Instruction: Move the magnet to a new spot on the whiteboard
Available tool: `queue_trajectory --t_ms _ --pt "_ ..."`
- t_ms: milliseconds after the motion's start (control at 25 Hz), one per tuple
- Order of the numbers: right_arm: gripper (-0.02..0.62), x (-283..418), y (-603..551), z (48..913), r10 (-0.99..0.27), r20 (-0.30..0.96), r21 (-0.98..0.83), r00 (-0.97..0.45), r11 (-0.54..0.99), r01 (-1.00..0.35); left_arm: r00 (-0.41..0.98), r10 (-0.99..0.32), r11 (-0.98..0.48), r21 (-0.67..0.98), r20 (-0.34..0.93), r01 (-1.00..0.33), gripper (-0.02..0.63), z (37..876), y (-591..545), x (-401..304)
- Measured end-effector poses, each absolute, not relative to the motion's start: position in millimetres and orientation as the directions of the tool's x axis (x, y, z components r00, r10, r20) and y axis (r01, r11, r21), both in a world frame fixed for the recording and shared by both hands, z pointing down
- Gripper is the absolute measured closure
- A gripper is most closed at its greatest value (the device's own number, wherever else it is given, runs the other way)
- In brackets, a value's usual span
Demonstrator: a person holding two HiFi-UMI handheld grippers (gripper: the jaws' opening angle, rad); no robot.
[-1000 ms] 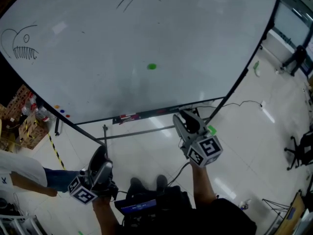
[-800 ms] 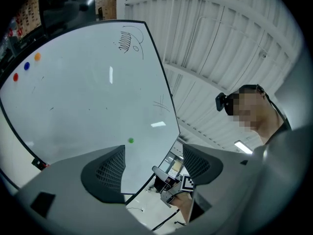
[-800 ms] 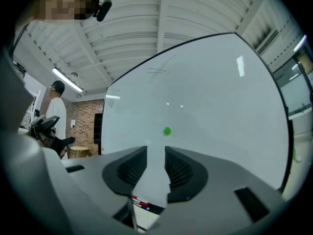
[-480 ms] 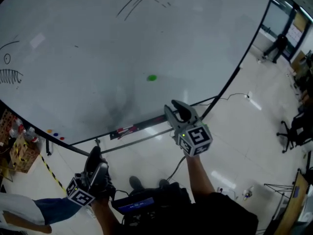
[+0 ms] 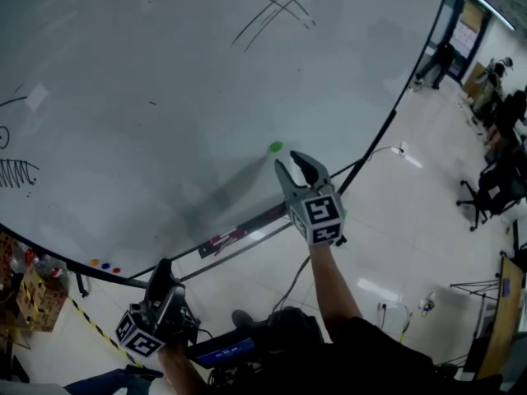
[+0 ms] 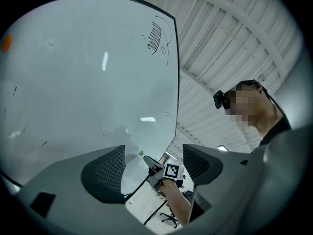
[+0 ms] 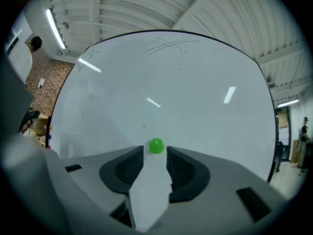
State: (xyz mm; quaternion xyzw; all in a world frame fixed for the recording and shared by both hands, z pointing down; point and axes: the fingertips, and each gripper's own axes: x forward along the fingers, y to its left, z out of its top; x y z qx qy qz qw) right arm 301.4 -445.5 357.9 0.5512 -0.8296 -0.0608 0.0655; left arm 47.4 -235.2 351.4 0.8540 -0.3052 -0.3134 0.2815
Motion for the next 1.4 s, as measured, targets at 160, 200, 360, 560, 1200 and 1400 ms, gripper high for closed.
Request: queue_trajectory --t_ms 160,200,360,560,1200,1400 --pt "0.419 295 -462 356 -0.948 0.052 0.254 -0.314 0.317 -0.914 0.619 -0.697 -0.648 0.686 -0.361 -0.331 0.242 357 -241 33" --pt "0.419 294 -466 357 -0.951 0.053 0.265 -0.305 0.308 -0.914 0.615 -0.7 -0.647 0.686 -0.363 -0.332 0.242 357 -241 30" --pt "0.419 283 -471 356 -0.953 0.055 0.3 -0.297 0.299 -0.906 0.598 -0.715 -0.638 0.689 -0.363 -0.345 0.242 357 -244 26" --pt "0.42 283 -473 354 -0.948 0.076 0.39 -0.308 0.313 -0.866 0.585 -0.73 -0.624 0.695 -0.354 -0.358 0.242 358 -241 36" --pt "0.445 285 -444 336 -0.905 0.039 0.351 -0.423 0.409 -0.842 0.52 -0.789 -0.58 0.678 -0.328 -0.452 0.242 357 -214 44" --pt "0.445 250 -421 330 -0.854 0.024 0.34 -0.519 0.495 -0.799 0.447 -0.839 -0.526 0.671 -0.31 -0.522 0.242 354 -185 28"
